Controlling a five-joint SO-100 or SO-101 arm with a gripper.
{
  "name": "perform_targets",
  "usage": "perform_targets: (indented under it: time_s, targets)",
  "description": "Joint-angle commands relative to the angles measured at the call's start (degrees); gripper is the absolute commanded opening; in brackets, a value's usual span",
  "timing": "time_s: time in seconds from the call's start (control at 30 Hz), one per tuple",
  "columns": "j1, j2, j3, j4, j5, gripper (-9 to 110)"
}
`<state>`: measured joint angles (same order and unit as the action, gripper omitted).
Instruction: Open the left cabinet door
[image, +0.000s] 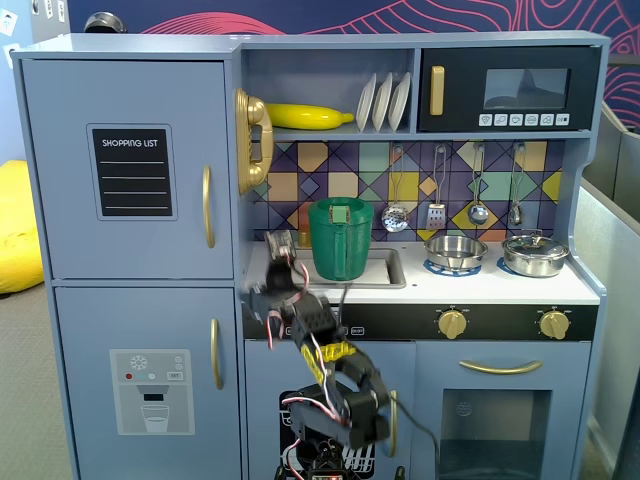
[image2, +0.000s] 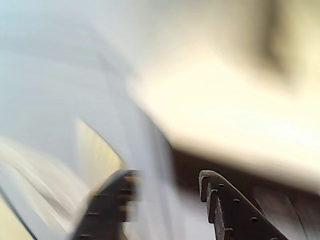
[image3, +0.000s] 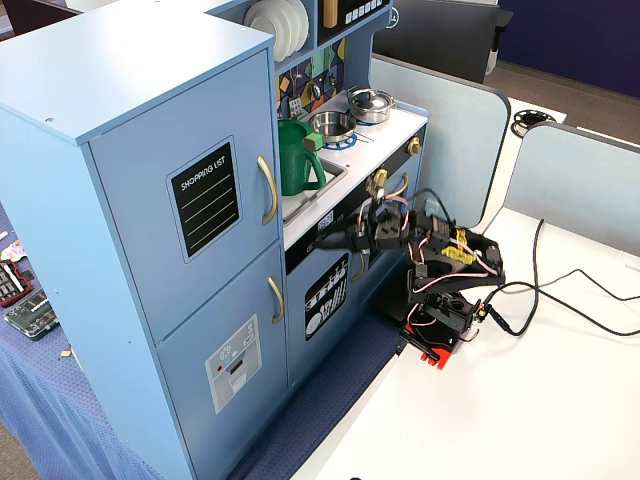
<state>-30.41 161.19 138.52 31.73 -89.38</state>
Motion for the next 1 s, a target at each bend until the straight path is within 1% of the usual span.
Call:
perform_targets:
  time_s: [0.0,0.1,0.43,0.6,0.73,0.97]
  targets:
    - [-2.90,-9.76,-15.73,-7.03,-1.05,21]
    - [-3.60,-15.29,-21.36,-10.81,-1.32,23]
    - [-6.68,-29.44,-32.96,-19.51,-4.22,22]
    - [-9.23,-34.89,-38.41,-20.74,-5.27,21]
    - [-13.27,-37.53,-42.01,-21.01,-5.80,21]
    - [-21.18,-33.40,-41.22,-17.49,-5.19,21]
